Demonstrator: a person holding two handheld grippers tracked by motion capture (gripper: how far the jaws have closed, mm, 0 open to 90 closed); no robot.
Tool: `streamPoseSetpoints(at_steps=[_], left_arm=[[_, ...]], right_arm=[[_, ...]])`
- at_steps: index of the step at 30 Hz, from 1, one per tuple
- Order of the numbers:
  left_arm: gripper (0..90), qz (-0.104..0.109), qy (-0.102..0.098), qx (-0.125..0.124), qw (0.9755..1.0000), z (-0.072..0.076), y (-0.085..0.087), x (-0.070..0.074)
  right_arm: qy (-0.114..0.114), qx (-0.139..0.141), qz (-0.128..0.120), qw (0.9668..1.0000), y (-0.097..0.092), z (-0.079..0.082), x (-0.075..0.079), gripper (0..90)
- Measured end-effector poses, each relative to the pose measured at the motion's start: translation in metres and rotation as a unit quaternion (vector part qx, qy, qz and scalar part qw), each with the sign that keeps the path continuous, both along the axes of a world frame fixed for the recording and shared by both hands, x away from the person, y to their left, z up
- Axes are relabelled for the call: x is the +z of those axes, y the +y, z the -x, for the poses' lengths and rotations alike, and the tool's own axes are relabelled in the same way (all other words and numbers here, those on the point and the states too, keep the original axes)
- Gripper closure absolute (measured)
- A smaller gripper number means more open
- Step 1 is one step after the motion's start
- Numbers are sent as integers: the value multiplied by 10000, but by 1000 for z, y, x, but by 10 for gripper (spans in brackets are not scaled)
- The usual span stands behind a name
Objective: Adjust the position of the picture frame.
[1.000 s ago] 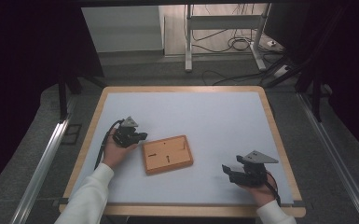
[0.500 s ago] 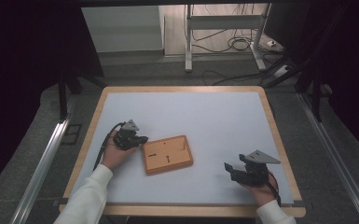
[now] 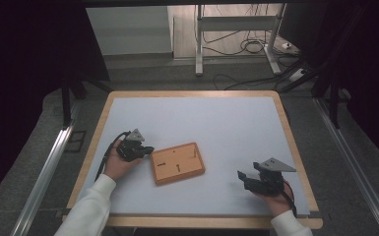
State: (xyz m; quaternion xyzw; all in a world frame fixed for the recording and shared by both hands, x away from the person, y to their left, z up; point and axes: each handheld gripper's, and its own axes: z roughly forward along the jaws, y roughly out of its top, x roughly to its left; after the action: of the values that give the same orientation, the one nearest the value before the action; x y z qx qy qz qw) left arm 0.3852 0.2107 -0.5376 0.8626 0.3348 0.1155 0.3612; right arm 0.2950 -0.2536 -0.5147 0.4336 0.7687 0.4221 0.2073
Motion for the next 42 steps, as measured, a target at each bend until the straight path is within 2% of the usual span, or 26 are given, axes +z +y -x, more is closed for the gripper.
streamPoseSetpoints(at_steps=[6, 9, 15, 21, 34, 42], left_arm=[[900, 29, 107, -155, 9998, 2, 1, 0], [900, 76, 165, -253, 9995, 8, -1, 0], [900, -30, 255, -451, 9987, 19, -6, 0], [900, -95, 249, -647, 9976, 32, -14, 1], [900, -149, 264, -1098, 9935, 54, -35, 3], [900, -267, 262, -1448, 9887, 70, -53, 6]], right_arm=[[27, 3, 16, 10000, 0, -1, -1, 282], [39, 0, 26, 10000, 0, -1, -1, 282], [56, -3, 38, 10000, -1, -1, -1, 282], [40, -18, 13, 10000, -2, -1, -1, 282], [61, -11, 23, 10000, -1, -1, -1, 282], [77, -7, 32, 10000, -1, -2, -2, 282]])
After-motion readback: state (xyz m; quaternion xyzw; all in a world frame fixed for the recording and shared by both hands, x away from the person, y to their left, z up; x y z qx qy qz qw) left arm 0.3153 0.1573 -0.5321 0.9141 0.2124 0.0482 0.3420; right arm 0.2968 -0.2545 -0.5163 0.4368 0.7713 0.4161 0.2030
